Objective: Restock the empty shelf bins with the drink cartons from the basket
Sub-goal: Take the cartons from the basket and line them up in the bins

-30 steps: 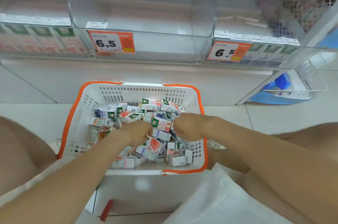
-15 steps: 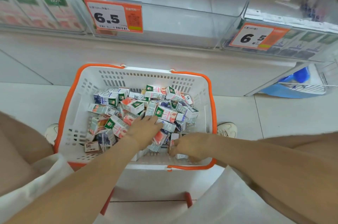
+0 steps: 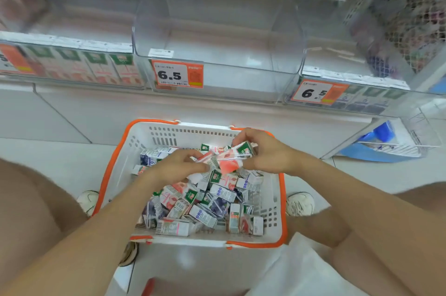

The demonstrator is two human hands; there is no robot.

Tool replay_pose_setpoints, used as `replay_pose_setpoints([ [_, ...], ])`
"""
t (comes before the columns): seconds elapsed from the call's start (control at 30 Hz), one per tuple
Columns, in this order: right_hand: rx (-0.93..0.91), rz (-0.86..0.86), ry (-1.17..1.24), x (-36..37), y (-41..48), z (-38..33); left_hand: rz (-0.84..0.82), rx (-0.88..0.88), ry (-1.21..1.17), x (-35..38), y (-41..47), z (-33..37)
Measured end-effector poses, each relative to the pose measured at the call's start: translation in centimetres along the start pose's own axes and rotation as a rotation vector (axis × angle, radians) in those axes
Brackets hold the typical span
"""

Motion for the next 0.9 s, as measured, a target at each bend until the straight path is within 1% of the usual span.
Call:
replay_pose_setpoints([
  [0.07,0.006,0.091,0.118,-1.2,-0.9,-1.5,0.005,0.035,-0.003,-1.2,-1.2,1.6],
  [0.13,0.008,0.209,0.199,-2.2,-1.5,-3.1,0.044,0.077,0.059,-2.3,-2.8,3.6],
  [0.23,0.029,0.374,0.228,-3.5,-2.7,-5.4,0.085,0.135,0.154,-3.9,-5.1,6.5],
  [0.33,0.036,0.453,0.336,-3.9,-3.4,-7.5,0.113,0.202,0.194,-5.6,-7.4,9.4],
  [0.4,0.091,0.495,0.435,-3.9,-3.5,-8.5,0.144,0.257,0.197,-7.0,-8.9,11.1],
  [0.47,0.149,0.483,0.600,-3.5,-3.5,-9.1,0.156,0.300,0.177,-8.2,-10.2,12.5],
  [0.57,0.131,0.321,0.880,-2.9,-3.3,-10.8,0.130,0.324,0.148,-9.6,-11.6,13.8],
  [0.67,0.075,0.190,0.989,-3.0,-2.8,-12.6,0.110,0.317,0.143,-11.0,-12.4,14.1],
  [0.77,0.006,0.166,0.987,-3.2,-1.9,-13.9,0.133,0.334,0.192,-12.3,-13.2,14.3],
  [0.9,-0.050,0.307,0.663,-3.6,-1.0,-15.3,0.209,0.347,0.275,-14.6,-13.6,14.7],
])
Point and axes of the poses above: each hand's wrist, its own y-axis towards the middle knuckle, its own x-axis out of the palm, z = x × y, the point moved 4 cm from there along y, towards the middle knuckle, and after that the axes turned 13 degrees about -y, right-handed, at the moved point
